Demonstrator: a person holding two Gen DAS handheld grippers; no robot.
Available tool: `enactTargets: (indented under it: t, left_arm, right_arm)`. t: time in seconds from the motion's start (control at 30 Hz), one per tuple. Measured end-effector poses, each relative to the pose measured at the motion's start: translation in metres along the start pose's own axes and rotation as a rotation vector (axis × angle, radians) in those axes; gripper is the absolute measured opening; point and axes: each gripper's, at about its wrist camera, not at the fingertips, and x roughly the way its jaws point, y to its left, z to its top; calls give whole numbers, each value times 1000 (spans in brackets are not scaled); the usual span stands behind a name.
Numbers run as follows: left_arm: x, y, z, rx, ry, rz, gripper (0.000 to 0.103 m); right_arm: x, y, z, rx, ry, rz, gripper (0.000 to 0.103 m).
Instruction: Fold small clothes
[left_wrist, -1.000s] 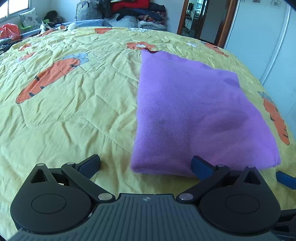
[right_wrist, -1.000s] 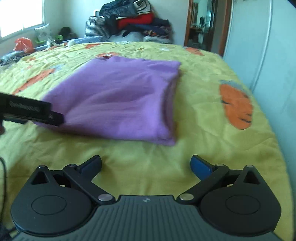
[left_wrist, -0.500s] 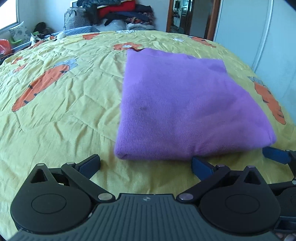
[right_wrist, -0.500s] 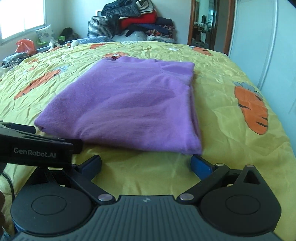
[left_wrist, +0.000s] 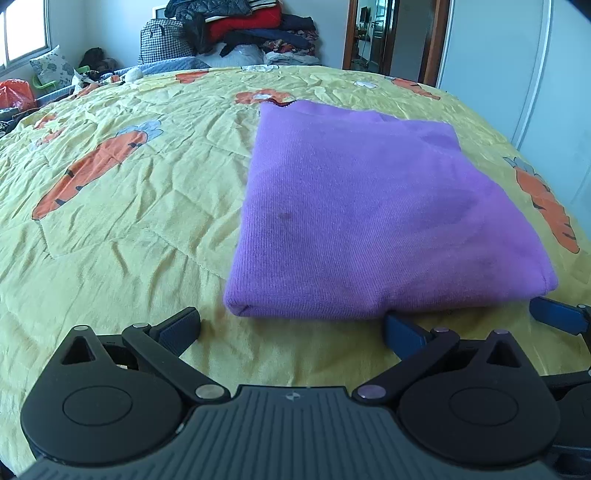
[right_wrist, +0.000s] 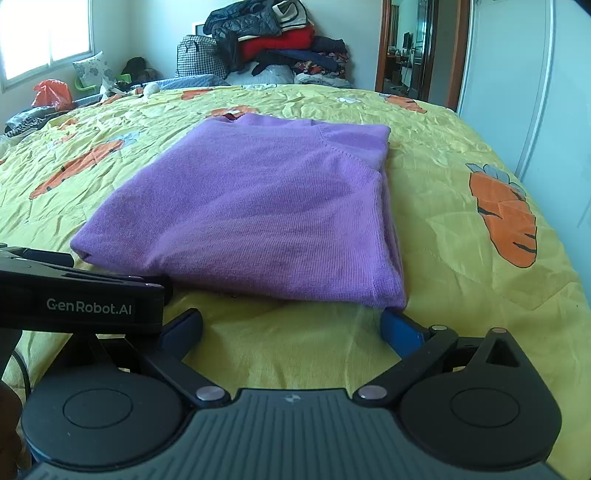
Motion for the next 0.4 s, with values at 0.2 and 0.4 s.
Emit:
enactTargets:
  t: [0.2, 0.4]
  left_arm:
    - [1, -1, 0, 0, -2, 8, 103]
    - [1, -3, -3, -7, -22, 17, 103]
  right_arm:
    - [0, 0, 0, 0, 0, -1, 103]
    - [0, 0, 0, -1, 1, 0, 103]
